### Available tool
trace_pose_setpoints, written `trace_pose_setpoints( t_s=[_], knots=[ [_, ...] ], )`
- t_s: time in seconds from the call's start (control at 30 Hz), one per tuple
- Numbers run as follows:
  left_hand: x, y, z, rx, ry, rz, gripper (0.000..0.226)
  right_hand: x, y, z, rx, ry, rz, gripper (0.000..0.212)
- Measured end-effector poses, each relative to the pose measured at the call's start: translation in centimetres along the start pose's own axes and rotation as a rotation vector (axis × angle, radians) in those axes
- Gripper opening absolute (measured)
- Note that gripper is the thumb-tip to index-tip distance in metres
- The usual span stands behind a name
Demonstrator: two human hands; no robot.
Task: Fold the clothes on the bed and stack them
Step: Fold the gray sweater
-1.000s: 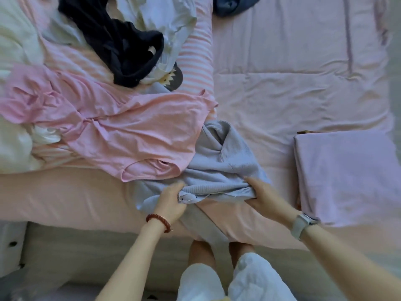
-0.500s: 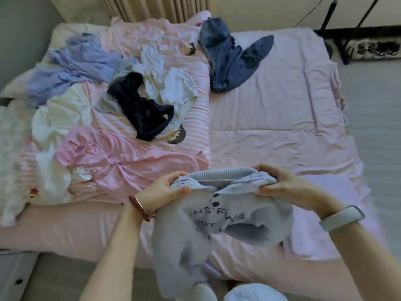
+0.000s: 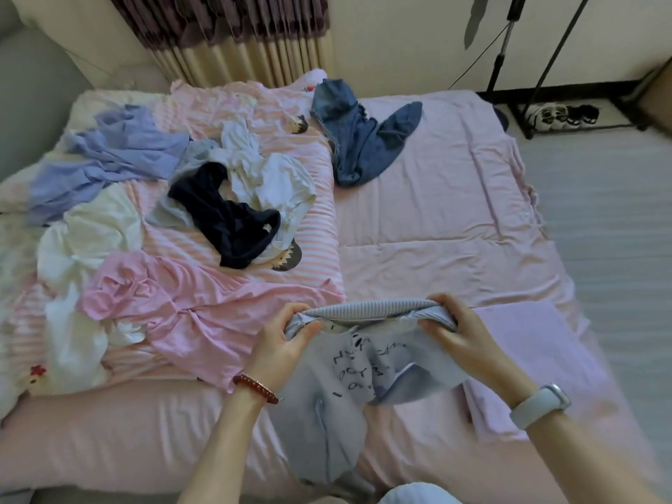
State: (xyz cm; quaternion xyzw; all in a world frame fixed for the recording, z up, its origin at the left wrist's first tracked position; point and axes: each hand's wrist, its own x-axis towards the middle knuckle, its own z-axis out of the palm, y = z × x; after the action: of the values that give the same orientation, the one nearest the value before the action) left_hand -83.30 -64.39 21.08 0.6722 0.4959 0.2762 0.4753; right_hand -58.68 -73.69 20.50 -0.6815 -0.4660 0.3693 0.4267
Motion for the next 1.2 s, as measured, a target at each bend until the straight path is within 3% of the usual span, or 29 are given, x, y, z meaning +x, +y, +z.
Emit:
trace_pose_setpoints(
  t_s=[0.13,0.3,0.43,0.6,0.87,0.97,1.07,1.2],
  knots=[
    [-1.0,2.1,-1.7,-0.055,0.037,0.168,0.021,-2.2,-2.4,0.8,-0.052,0.200,-0.099,0.023],
    [-5.6,2.8,-7.7,-0.079,-0.083,0.181,0.021,-7.7,-6.3,2.5,-0.095,0.090,-0.194,0.027],
    [-10.8,0.7,-13.0,-0.036,-0.042,0.133,0.027,-11.0,-9.4,6.3,-0.170,-0.059,-0.238,0.026],
    [-15.2,-0.4,-16.8,-0.108,-0.017,0.141,0.026,-15.7,-11.8,11.2,-0.249,0.006,-0.313,0.039],
    [-17.5,-0.7,-24.6,-0.012,-0.117,0.303,0.021,-20.2,-16.4,18.7,-0.163,0.188,-0.297,0.028],
    [-17.1,-2.3,-28.8,0.031,-0.297,0.214,0.017,-19.1,-19.1,21.6,-0.168,0.013,-0.168,0.025],
    [-16.8,-4.3,-32.2,0.059,-0.611,0.132,0.014,-19.3,-20.6,23.7,-0.095,-0.156,-0.030,0.020],
    [-15.5,-5.5,-35.0,0.066,-1.073,0.063,0.044,-20.4,-20.4,25.1,0.007,-0.389,0.148,0.039]
  ],
)
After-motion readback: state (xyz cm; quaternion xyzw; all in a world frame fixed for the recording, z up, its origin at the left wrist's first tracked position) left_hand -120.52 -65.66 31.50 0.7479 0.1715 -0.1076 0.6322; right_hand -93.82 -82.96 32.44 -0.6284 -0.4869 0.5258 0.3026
